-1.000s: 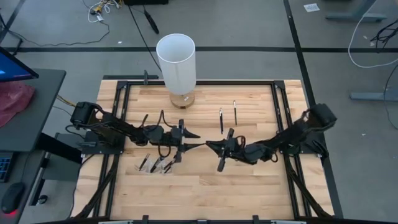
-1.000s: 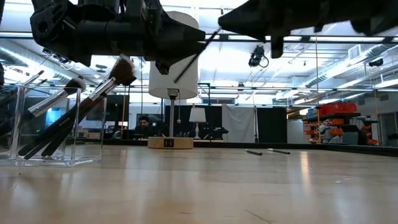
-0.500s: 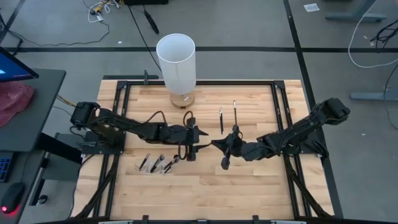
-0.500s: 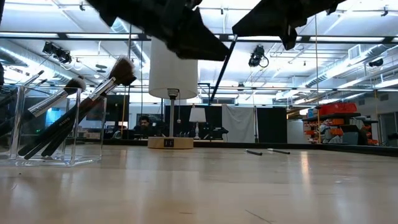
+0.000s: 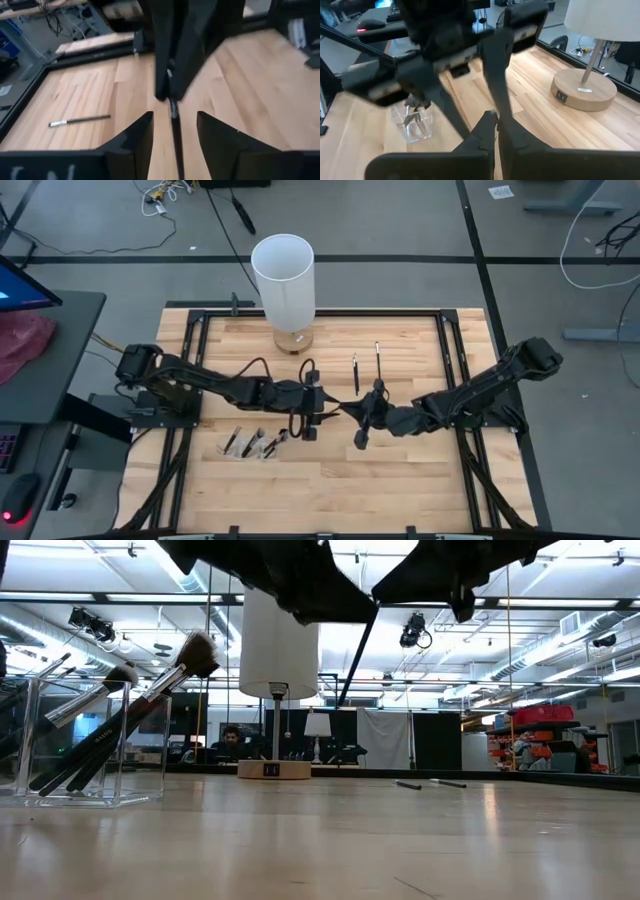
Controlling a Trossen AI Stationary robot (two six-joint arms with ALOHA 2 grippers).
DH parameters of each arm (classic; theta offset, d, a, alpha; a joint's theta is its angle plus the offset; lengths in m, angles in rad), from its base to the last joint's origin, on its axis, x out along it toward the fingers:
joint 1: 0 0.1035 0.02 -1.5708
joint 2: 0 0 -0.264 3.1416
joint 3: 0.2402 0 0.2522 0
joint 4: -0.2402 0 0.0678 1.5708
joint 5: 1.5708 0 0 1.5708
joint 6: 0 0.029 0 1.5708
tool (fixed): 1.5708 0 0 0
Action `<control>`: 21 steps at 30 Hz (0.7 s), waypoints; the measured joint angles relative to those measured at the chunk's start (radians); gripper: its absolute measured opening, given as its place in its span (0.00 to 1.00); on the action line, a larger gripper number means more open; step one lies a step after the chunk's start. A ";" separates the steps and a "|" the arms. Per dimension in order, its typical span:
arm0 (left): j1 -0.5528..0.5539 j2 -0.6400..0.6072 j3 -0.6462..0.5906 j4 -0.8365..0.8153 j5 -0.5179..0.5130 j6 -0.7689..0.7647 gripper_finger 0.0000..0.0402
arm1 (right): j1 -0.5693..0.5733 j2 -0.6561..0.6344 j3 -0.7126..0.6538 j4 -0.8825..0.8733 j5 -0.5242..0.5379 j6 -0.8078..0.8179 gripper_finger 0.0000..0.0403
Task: Put items in baskets/containers
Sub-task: Put the liner brush in the transparent organizer
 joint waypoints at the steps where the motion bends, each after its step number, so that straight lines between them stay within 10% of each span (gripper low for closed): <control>1: 0.000 0.010 0.000 0.000 -0.008 0.000 0.37 | -0.001 0.000 0.000 0.001 0.000 0.000 0.00; 21: -0.009 0.059 0.000 0.068 -0.017 0.002 0.05 | -0.003 0.001 0.000 -0.004 -0.014 -0.011 0.01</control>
